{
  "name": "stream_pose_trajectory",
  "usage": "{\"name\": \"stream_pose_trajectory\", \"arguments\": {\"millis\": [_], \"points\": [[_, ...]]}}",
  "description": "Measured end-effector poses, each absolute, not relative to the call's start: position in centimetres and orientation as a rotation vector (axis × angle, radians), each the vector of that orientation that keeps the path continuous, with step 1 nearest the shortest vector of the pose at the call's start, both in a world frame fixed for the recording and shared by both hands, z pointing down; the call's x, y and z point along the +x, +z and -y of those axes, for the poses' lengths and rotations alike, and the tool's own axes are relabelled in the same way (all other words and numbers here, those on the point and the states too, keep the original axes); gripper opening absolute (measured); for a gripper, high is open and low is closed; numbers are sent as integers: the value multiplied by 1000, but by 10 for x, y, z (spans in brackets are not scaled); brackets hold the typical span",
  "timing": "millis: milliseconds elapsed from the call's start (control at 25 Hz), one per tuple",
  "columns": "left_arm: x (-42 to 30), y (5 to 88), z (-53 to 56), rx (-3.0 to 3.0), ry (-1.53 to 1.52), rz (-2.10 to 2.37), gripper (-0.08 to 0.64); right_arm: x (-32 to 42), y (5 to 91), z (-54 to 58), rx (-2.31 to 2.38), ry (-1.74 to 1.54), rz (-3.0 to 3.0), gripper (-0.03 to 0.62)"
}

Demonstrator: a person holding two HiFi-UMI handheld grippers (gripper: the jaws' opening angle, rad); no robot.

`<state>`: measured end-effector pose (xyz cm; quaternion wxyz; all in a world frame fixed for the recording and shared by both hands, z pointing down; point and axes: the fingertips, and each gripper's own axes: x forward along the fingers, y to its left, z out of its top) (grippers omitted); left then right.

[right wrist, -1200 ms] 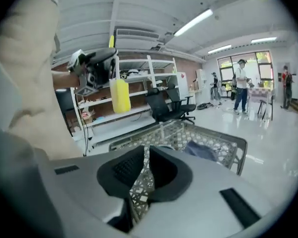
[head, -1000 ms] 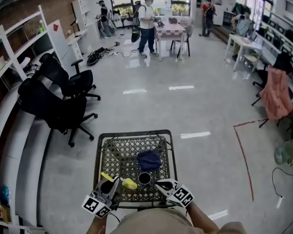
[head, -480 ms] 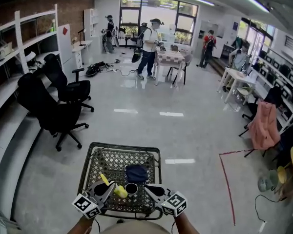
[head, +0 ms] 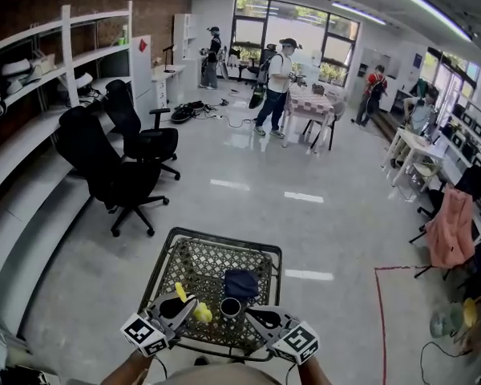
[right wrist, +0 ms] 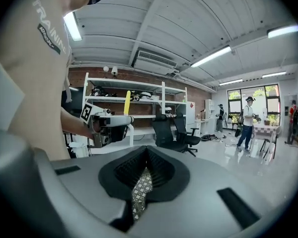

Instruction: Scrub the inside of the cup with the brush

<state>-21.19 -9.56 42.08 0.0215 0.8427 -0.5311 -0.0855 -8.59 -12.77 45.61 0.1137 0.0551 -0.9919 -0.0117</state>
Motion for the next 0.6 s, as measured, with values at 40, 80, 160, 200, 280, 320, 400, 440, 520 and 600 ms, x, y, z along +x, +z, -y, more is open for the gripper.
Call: {"name": "stream_pose_trajectory", "arguments": {"millis": [40,80,160,200,280,320,400,440,520,600], "points": [[-214,421,92,2603,-257,1650,43,-88,453,127,160,-41,2913,17],[-217,421,88,2599,-246,1652,43,-90,450,127,164,-48,2912,17],[-221,421,83,2600,-220,1653,43,-92,445,129,198,-66,2898,17],[-223,420,81,2598,-213,1656,43,-93,441,131,224,-75,2891,17],[-229,418,80,2570,-229,1669,43,-97,427,136,287,-107,2889,17],[-231,416,81,2561,-236,1677,43,-98,420,139,314,-125,2892,17],[-234,411,86,2563,-233,1688,43,-100,407,145,354,-144,2905,17],[-234,408,89,2572,-229,1689,43,-100,401,149,372,-153,2910,17],[-235,402,95,2595,-224,1688,43,-100,392,155,409,-178,2912,17],[-238,395,101,2619,-231,1686,43,-99,385,162,447,-203,2908,17]]}}
